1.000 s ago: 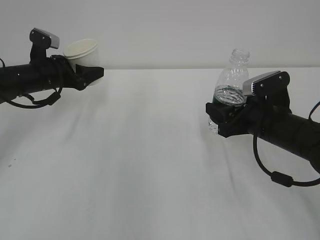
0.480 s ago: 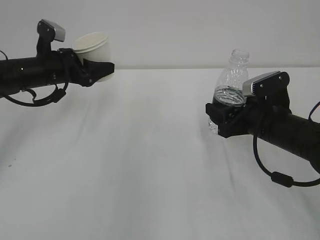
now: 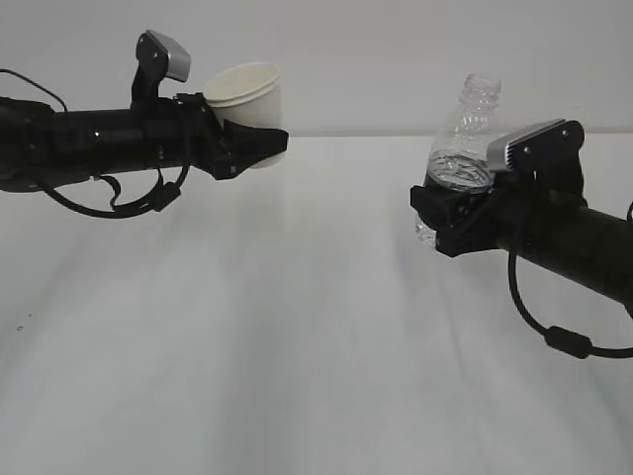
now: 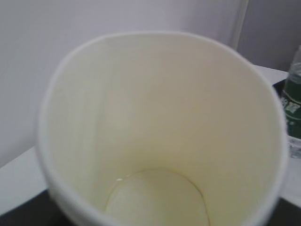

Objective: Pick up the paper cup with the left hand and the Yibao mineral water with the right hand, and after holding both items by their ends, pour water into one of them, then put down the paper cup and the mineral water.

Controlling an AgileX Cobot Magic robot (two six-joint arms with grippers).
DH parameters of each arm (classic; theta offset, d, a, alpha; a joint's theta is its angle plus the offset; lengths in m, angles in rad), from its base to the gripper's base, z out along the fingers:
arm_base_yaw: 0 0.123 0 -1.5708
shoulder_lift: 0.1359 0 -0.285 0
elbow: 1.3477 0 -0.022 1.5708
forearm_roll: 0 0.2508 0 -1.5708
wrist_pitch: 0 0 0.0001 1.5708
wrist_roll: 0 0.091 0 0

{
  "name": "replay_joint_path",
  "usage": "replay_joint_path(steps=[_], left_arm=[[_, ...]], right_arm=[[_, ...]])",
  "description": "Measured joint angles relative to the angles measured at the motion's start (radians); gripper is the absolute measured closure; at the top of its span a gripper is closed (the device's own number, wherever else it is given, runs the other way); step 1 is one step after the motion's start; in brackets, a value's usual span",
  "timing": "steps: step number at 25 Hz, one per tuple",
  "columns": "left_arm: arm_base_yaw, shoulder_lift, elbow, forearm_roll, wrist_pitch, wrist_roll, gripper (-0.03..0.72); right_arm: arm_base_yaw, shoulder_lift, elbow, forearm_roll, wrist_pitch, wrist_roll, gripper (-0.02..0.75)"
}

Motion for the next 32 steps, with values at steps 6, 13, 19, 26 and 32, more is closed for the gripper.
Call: replay_joint_path(steps=[6,13,19,26,32], left_arm=[[-0.058,-0.018,0.0,0.087,0.008,-0.075,0.232],[-0.093,-0.093,0.0,0.141,0.015,-0.12,0.232],[-0.096,-0.158,0.0,0.176,0.047,-0.176,0.232],[-0.096,-0.262,0.066,0.223,0.1,-0.215,0.232],[-0.097,-0.337,0.153,0.223,0.1,-0.217,0.232]], right_arm=[[0.0,-0.045,0.004,-0.022,0.034,0.0,0.252],[0.0,-0.116,0.004,-0.045,0.07,0.028,0.252],[0.0,-0.189,0.004,-0.051,0.118,0.042,0.252],[0.0,-0.253,0.006,-0.094,0.147,0.093,0.252],[0.0,-0.29,0.008,-0.152,0.163,0.15,0.252]])
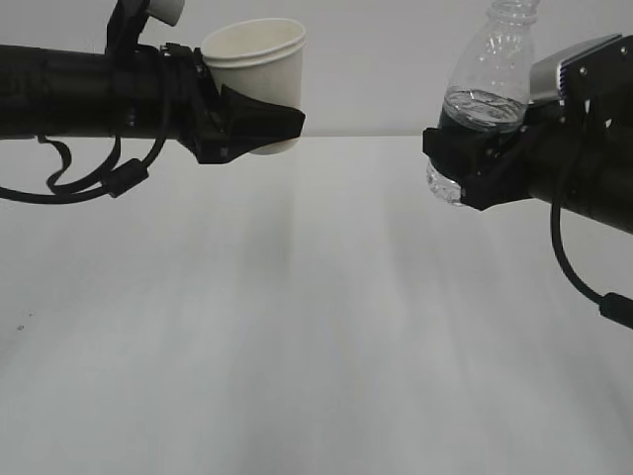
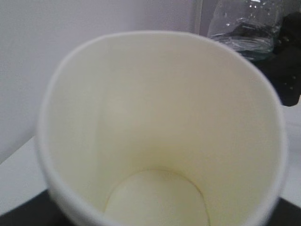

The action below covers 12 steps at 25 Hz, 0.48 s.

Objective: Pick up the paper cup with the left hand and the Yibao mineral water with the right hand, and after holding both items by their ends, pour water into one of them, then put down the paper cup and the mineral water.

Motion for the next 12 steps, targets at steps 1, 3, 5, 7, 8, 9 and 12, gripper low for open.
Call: replay_joint_path(steps=[1,3,5,7,8,9,12], left_arm=[[-0.004,-0.009,0.012,-0.002,0.0,0.0,0.232],[-0.022,-0.029,0.04,-0.004,0.008,0.0,0.232],[-0.048,-0.044,0.063,-0.006,0.029,0.0,0.232],[-0.068,-0.053,0.088,-0.021,0.045,0.0,0.233],[-0.074,-0.057,0.098,-0.03,0.05,0.0,0.233],[-0.081,-0.059,0.107,-0.039,0.052,0.0,0.233],[-0.089,-0.061,0.141,-0.062,0.056,0.0,0.236]], right_arm=[[0.0,-0.008,0.0,-0.01,0.005,0.01,0.252],[0.0,-0.017,0.0,-0.028,0.016,0.022,0.252],[0.0,-0.026,0.0,-0.038,0.023,0.028,0.252],[0.0,-0.038,0.0,-0.048,0.041,0.039,0.252],[0.0,-0.043,0.0,-0.057,0.047,0.047,0.252],[0.0,-0.048,0.0,-0.065,0.05,0.051,0.252],[0.0,-0.06,0.0,-0.096,0.056,0.072,0.252]])
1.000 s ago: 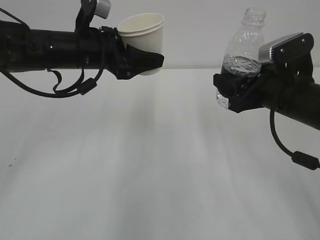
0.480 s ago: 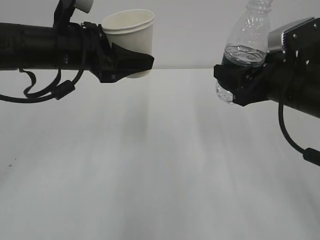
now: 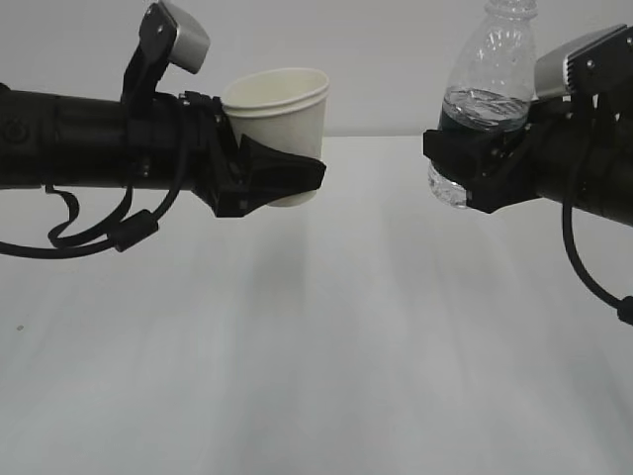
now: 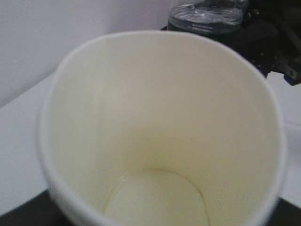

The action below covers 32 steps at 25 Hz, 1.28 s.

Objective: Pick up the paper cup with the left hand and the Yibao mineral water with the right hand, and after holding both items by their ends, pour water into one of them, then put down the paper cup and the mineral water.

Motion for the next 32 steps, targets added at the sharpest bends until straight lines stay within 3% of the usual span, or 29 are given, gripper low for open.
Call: replay_joint_path(steps=[11,19,32], left_arm=[[-0.038,-0.005,0.08,-0.046,0.01,0.0,0.237],[-0.072,-0.005,0.107,-0.121,0.01,0.09,0.238],[-0.153,0.005,0.157,-0.173,0.01,0.142,0.25]], right_arm=[[0.0,-0.011,0.0,-0.081,0.036,0.058,0.252],[0.0,-0.011,0.0,-0.118,0.036,0.065,0.252],[0.0,-0.011,0.0,-0.167,0.037,0.091,0.252]])
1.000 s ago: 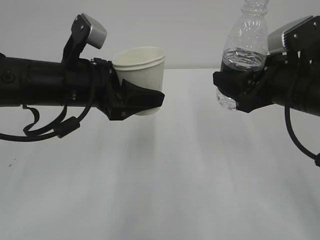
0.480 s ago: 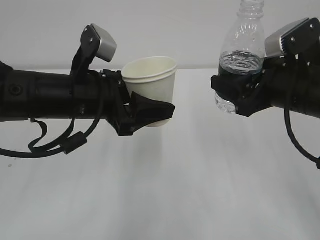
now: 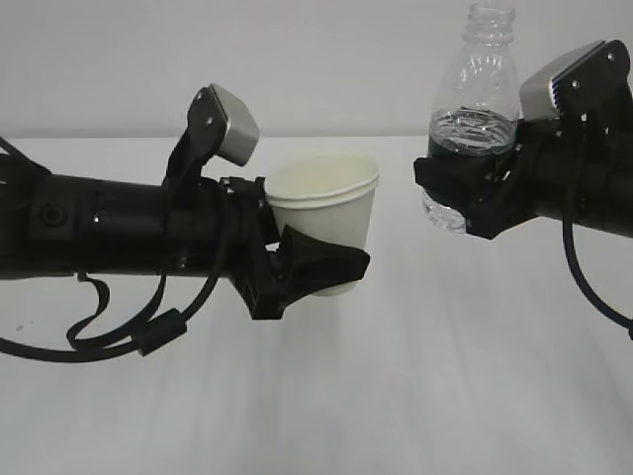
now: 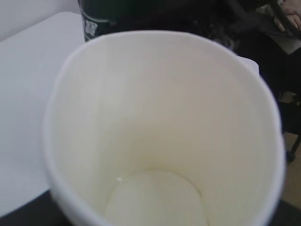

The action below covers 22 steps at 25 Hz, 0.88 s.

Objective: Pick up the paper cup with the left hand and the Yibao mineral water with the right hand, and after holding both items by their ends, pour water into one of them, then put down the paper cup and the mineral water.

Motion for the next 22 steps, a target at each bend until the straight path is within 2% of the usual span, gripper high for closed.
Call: replay_joint_path(steps=[7,18,22], left_arm=[[-0.002,0.002,0.09,-0.127,-0.057,0.126,0.253],[-0.006,0.002,0.1,-0.135,-0.083,0.161,0.258],[-0.006,0.002,0.1,-0.099,-0.094,0.162,0.258]], right_arm=[[0.0,0.0,0.0,-0.023,0.0,0.016,0.252],[0.0,0.0,0.002,-0.094,0.0,0.029,0.252],[0.0,0.0,0.002,-0.118,0.0,0.029,0.252]])
